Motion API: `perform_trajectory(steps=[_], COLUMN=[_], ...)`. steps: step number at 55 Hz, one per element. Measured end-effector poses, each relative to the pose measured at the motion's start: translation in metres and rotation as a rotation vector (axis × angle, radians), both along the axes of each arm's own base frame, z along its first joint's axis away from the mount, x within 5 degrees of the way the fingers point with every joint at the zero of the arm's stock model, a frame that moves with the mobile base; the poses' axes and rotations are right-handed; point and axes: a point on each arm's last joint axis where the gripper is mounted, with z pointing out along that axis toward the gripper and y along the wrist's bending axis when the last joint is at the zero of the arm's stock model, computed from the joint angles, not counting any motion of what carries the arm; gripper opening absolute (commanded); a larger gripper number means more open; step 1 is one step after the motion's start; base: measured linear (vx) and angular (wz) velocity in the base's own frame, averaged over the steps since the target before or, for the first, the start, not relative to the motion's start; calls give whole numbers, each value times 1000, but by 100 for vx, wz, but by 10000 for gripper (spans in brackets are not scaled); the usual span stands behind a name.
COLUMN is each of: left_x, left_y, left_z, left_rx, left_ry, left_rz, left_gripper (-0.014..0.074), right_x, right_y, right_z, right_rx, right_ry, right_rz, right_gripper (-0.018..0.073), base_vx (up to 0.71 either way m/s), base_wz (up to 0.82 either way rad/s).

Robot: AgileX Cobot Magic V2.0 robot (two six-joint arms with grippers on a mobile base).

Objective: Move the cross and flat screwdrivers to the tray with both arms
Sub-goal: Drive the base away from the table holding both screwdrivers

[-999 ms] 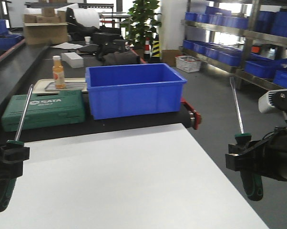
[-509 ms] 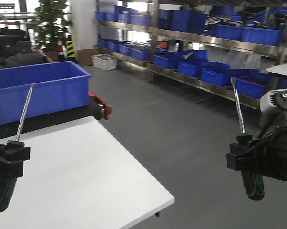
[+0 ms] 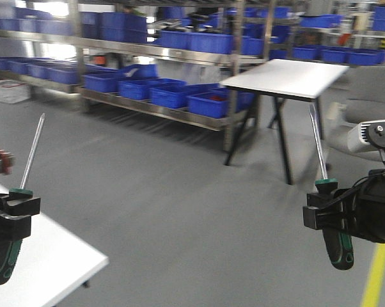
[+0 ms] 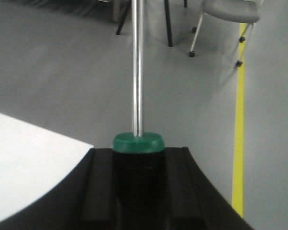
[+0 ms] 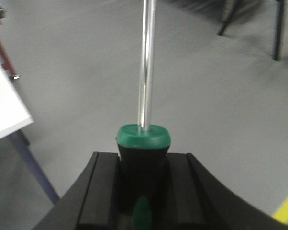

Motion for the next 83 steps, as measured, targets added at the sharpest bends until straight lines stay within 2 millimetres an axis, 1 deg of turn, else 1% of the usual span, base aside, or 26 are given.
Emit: perform_trajectory(steps=[27,48,65,83], left_x=[0,0,0,0], left_y=[0,0,0,0], left_z=[0,0,0,0], left_rx=[0,0,-1,-1], left_ry=[0,0,0,0], left_rz=[0,0,0,0], left_gripper=[3,3,3,3], right_x=[0,0,0,0], right_y=[0,0,0,0], right_z=[0,0,0,0], right_rx=[0,0,0,0], right_ry=[0,0,1,1], right_rz=[0,0,0,0], right_gripper=[-8,-8,-8,-8], base_vx=[9,21,31,43], base_wz=[-66,-47,-17,21])
